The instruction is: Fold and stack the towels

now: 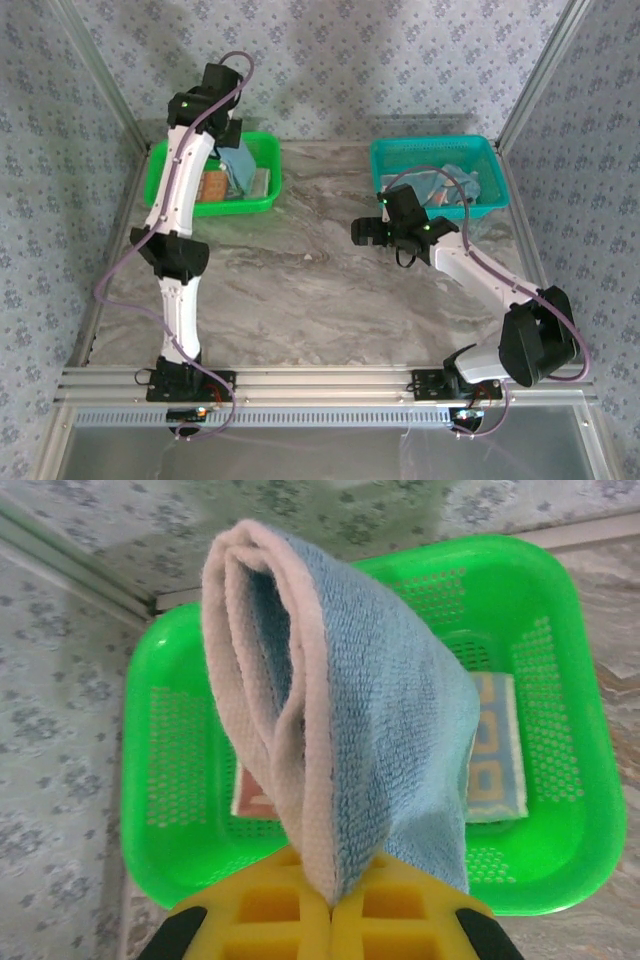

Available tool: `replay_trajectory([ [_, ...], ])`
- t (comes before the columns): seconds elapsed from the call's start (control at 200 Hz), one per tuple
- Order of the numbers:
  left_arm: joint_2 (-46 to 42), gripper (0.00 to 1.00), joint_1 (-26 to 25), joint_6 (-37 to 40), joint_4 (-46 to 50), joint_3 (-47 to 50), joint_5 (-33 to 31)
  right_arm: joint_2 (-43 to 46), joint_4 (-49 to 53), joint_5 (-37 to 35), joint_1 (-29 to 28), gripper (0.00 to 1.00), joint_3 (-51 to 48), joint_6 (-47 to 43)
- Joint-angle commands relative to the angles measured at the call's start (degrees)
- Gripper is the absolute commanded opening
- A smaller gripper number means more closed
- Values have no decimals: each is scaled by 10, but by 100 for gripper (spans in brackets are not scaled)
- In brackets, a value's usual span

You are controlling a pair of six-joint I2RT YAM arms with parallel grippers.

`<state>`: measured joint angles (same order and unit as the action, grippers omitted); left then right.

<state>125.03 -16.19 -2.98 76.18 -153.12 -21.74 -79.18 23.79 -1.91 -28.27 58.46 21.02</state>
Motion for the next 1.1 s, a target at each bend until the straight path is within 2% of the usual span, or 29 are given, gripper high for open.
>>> replay_trajectory([
  [0.0, 3, 0, -7, 9, -23, -32, 40, -7, 22, -15, -4, 100, 13, 7],
  [0.405, 46, 0, -49, -30, -36, -66, 92, -23, 25, -10, -4, 100, 17, 9],
  [0.63, 53, 0, -49, -72, -51, -75, 147, -24, 29, -4, -3, 100, 9, 6],
  [0.72, 56, 0, -46, -89, -59, -75, 149, -25, 26, -2, -3, 100, 5, 6],
  [0.825, 57, 0, -34, -121, -74, -77, 188, -28, 23, 0, -2, 100, 4, 7],
  [0.919, 58, 0, -33, -122, -88, -77, 176, -28, 21, 0, -2, 100, 1, 7],
  [1.099, 66, 0, -26, -117, -86, -77, 192, -28, 22, -1, -1, 100, -2, 6],
])
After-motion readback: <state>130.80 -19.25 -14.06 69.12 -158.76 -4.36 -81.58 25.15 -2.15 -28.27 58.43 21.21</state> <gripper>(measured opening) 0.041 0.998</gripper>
